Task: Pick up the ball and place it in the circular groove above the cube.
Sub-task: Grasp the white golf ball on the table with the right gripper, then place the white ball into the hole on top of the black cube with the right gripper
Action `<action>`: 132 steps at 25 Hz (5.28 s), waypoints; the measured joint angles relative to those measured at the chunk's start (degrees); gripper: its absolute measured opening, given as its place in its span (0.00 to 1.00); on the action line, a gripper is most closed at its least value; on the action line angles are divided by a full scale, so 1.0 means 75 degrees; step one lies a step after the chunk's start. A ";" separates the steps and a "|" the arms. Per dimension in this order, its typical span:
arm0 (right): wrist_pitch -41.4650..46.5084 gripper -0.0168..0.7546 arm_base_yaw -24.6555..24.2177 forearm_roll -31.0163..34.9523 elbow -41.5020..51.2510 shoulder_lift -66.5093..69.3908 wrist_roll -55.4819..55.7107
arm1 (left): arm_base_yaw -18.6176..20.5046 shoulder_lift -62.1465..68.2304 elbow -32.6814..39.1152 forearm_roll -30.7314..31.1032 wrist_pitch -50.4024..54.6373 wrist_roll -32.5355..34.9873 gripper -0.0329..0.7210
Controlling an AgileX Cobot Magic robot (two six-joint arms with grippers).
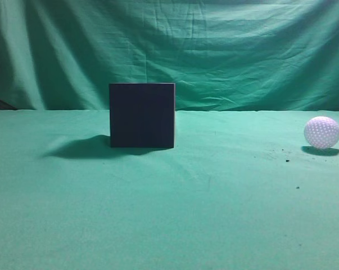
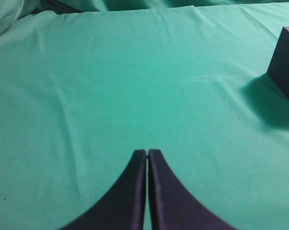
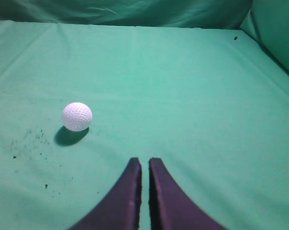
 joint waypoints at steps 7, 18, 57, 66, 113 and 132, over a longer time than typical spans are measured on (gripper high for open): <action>0.0000 0.02 0.0000 0.0000 0.0000 0.0000 0.0000 | 0.0000 0.0000 0.0000 0.0000 0.0000 0.0000 0.04; 0.0000 0.02 0.0000 0.0000 0.0000 0.0000 0.0000 | 0.0000 0.0000 0.0000 0.0000 0.0000 0.0000 0.04; 0.3238 0.02 0.1027 0.1948 -0.5741 0.8052 -0.2086 | 0.0000 0.0000 0.0000 0.0000 0.0000 0.0000 0.04; 0.2544 0.28 0.1575 0.1276 -0.6471 1.0508 -0.1928 | 0.0000 0.0000 0.0000 0.0000 0.0000 0.0000 0.04; 0.3507 0.42 0.4488 0.1945 -1.2434 1.4208 -0.1727 | 0.0000 0.0000 0.0000 0.0000 0.0000 0.0000 0.04; 0.3848 0.42 0.4621 0.1089 -1.3290 1.5651 -0.1741 | 0.0000 0.0000 0.0000 0.0000 0.0000 0.0000 0.04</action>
